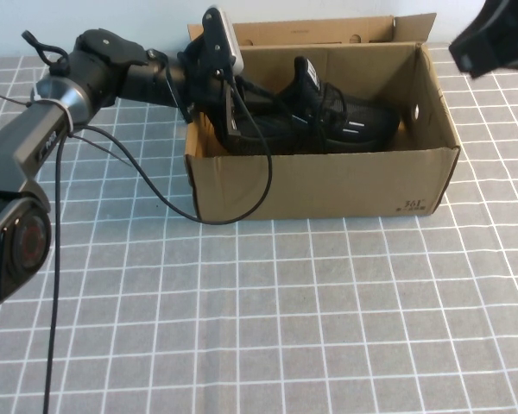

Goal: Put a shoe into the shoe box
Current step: Place the shoe in the shoe box

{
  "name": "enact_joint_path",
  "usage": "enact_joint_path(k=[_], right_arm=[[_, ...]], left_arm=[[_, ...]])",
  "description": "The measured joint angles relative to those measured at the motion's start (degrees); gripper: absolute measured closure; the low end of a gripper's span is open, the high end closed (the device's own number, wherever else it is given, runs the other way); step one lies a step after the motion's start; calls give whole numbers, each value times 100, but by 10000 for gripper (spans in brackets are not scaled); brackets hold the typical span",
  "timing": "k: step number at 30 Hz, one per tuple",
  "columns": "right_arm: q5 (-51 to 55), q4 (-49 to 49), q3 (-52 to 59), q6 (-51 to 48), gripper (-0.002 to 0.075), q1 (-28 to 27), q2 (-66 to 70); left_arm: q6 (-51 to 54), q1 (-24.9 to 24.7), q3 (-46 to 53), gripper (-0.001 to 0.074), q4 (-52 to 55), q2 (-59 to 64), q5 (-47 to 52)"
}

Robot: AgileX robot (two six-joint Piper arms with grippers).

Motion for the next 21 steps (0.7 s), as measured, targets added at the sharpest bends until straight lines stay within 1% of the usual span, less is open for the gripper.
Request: enact_joint_path(k=[3,5,7,11,13,17,19,21], right_arm=[[0,5,87,0,727,0,0],[0,14,98,0,727,0,0],[0,14,101,0,727,0,0],[0,14,101,0,728,0,0],[0,14,101,0,728,0,0],[0,82,101,0,727,0,0],[0,112,101,0,727,0,0],[0,136,101,0,727,0,0]], left_arm=[[0,-12,0,666,0,0,-37],[-11,-12,0,642,-15,0,-94],[-21,-21,0,584,-106,0,-219],[-21,-21,0,439,-262,0,-477],[-21,-21,0,403,-331,0,-644],[-34,-21,0,379,-577,0,-785],[-87,-36,0,379,-659,0,-785],[-382,-35,0,391,-682,-42,-785]])
